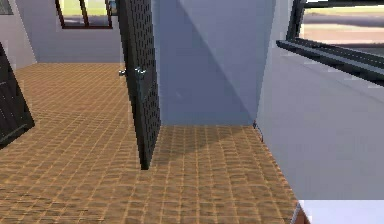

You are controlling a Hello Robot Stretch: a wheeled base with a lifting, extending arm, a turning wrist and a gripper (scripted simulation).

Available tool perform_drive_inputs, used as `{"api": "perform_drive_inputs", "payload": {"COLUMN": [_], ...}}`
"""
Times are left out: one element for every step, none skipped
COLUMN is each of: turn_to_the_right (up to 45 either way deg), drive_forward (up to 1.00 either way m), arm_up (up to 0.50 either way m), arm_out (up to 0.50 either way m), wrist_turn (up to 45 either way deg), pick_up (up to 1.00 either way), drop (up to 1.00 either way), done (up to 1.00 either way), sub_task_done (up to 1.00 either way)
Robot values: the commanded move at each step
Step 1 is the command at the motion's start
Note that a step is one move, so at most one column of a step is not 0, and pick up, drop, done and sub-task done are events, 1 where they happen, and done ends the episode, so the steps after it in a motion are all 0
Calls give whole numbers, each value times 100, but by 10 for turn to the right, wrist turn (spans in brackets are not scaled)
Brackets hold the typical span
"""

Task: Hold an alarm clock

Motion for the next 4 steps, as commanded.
{"api": "perform_drive_inputs", "payload": {"turn_to_the_right": [0,0,0,0], "drive_forward": [0,0,0,0], "arm_up": [50,38,0,0], "arm_out": [0,0,46,0], "wrist_turn": [0,0,0,450], "pick_up": [0,0,0,0], "drop": [0,0,0,0], "done": [0,0,0,0], "sub_task_done": [0,0,0,0]}}
